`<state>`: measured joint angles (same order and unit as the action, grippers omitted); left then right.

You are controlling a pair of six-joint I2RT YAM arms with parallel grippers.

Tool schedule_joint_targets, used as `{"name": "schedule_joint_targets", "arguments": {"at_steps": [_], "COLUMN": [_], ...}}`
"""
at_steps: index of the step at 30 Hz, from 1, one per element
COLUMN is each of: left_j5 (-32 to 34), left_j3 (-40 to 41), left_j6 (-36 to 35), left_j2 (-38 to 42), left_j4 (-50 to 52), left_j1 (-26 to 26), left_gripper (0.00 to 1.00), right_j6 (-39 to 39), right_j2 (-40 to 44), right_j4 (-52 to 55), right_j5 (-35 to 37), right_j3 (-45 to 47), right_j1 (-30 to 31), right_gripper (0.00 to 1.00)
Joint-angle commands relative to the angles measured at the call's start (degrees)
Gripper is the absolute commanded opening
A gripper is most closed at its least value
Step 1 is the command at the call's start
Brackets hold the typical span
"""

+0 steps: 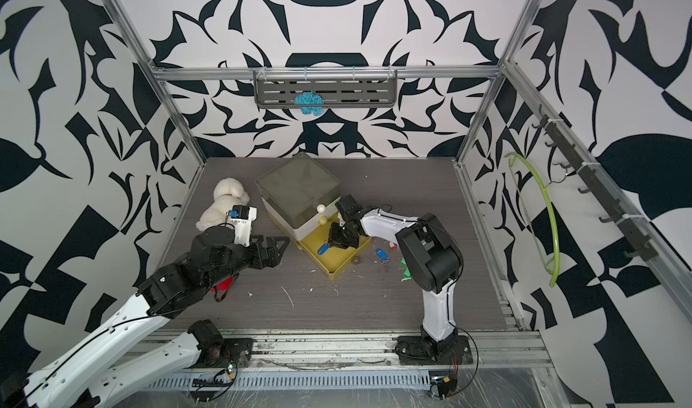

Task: Take the keys out of the drawer
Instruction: Adjust the key in the drawer.

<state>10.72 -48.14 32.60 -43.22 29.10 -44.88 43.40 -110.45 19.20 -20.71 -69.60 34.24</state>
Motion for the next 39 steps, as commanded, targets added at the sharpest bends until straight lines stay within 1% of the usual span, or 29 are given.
{"name": "schedule_joint_targets", "arguments": {"at_steps": [1, 5, 12, 16, 23, 29, 32, 36, 39], "left_j5": [0.7, 0.8, 0.9, 0.9, 0.6, 0.5, 0.6, 0.5, 0.6], "left_j3": [1.3, 1.5, 1.4, 1.5, 1.7, 1.9, 1.9, 1.9, 2.0], "left_j6": [-0.5, -0.5, -0.8, -0.8, -0.6, -0.5, -0.5, -0.5, -0.6], "left_j2": [0.7, 0.9, 0.7, 0.8, 0.6, 0.7, 0.6, 0.5, 0.6], "left_j4": [1.6, 1.6, 1.4, 1.3, 0.7, 0.5, 0.4, 0.2, 0.2], "left_j1": [0.3, 0.3, 0.3, 0.3, 0.3, 0.3, 0.3, 0.3, 0.3], "left_gripper": [0.99, 0.99, 0.99, 0.99, 0.99, 0.99, 0.99, 0.99, 0.99], "right_j6": [0.4, -0.2, -3.3, -5.2, -6.7, -7.1, -6.7, -7.3, -9.1], "right_j2": [0.5, -0.3, 0.0, 0.6, 1.5, 4.4, 5.8, 6.5, 5.8], "right_j4": [0.1, 3.3, 12.4, 15.2, 16.9, 16.5, 15.0, 13.7, 13.8], "right_j5": [0.1, 2.3, 9.7, 12.2, 13.3, 12.9, 11.4, 9.8, 9.7], "right_j3": [-1.8, -2.4, -4.3, -4.7, -3.6, -4.3, -5.5, -6.9, -7.9], "right_j1": [0.4, 0.3, 0.3, 0.2, -0.4, -0.5, -0.2, 0.4, 1.8], "right_gripper": [0.0, 0.0, 0.0, 0.0, 0.0, 0.0, 0.0, 0.17, 0.27]}}
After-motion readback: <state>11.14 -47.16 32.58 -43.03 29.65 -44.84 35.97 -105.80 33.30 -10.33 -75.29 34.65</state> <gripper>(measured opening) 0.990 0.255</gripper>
